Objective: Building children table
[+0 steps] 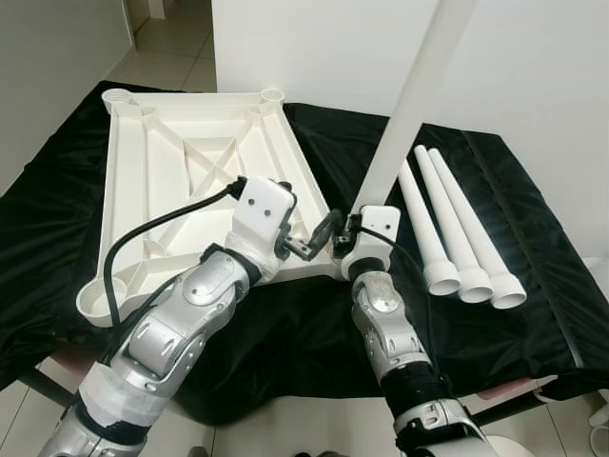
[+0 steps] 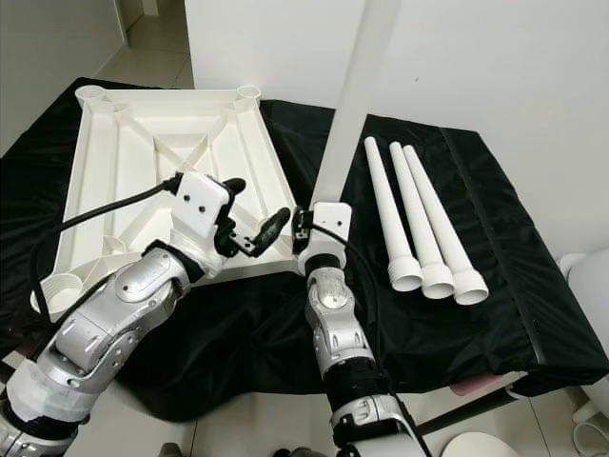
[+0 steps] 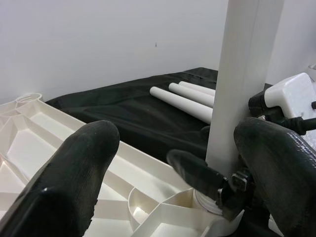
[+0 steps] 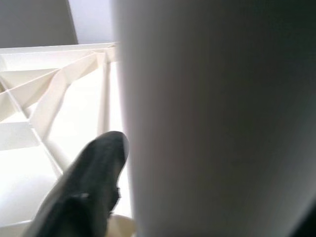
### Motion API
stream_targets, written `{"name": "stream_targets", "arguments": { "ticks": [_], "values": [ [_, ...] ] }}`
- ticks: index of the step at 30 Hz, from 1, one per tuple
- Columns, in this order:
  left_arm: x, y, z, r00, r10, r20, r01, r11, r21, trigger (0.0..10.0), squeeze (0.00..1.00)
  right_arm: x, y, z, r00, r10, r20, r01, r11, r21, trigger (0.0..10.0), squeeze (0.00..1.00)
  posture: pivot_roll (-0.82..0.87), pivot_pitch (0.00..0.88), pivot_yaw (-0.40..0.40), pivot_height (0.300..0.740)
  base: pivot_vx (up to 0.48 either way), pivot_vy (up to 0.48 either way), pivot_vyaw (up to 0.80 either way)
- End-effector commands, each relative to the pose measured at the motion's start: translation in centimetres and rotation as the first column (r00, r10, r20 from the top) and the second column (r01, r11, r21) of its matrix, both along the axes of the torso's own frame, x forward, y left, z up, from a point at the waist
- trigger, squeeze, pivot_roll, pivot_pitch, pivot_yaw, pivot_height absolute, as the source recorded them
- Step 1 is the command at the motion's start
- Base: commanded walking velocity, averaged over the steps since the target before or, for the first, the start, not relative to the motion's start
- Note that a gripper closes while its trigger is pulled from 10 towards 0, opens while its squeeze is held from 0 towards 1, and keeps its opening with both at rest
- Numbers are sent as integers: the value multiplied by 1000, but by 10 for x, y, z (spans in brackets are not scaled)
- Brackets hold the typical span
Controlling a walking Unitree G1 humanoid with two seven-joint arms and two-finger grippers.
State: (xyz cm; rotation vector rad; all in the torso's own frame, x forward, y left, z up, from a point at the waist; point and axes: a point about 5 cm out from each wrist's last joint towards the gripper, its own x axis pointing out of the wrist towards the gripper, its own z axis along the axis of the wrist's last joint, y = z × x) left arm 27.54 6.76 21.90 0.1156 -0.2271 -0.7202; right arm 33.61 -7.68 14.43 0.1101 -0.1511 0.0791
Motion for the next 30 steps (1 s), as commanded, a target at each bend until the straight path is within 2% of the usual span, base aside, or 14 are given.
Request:
{"name": "stream_targets", "arguments": {
  "ticks": [1,8,9,12,14,17,19,23,25,30],
  "values": [
    [-7,-8,-3,990,-143,4,142,989,40,10000,0,-3,6,-10,999,33,-43,-31,999,26,10000,1000,143,49,-118,740,0,0,0],
    [-8,-8,-4,989,-147,2,147,988,47,10000,0,0,-5,-3,995,103,-8,-103,995,1,10000,1000,138,44,-119,740,0,0,0],
    [-8,-8,-5,989,-150,1,149,988,48,10000,0,0,-8,-2,989,146,-7,-146,989,-17,10000,27,137,43,-119,740,0,0,0],
    [-8,-8,-5,989,-151,1,151,987,48,10000,0,1,-10,-2,987,161,-6,-161,987,-29,10000,27,137,43,-119,740,0,0,0],
    [-9,-9,-6,988,-154,-2,154,987,53,10000,0,1,-18,-1,980,199,-1,-199,979,-51,10000,0,132,45,-120,740,0,0,0],
    [-8,-6,-14,988,-153,-4,153,981,122,10000,0,1,-30,-2,949,316,-5,-314,943,-106,10000,0,124,48,-117,740,0,0,0],
    [-8,-5,-16,989,-149,-5,148,980,136,10000,0,1,-31,-2,938,347,-10,-346,931,-117,10000,0,124,48,-117,740,0,0,0],
    [-7,-1,-25,989,-144,-21,145,972,187,10000,0,4,-50,-2,915,402,-27,-399,896,-193,10000,0,115,55,-115,740,0,0,0],
    [-10,-3,-29,986,-163,-22,164,961,224,10000,0,6,-56,-1,904,425,-32,-423,885,-195,10000,0,113,59,-114,740,0,0,0],
    [-14,-6,-33,982,-187,-30,189,951,245,10000,0,8,-65,3,872,489,-35,-484,848,-215,10000,0,111,68,-109,740,0,0,0]
  ]
}}
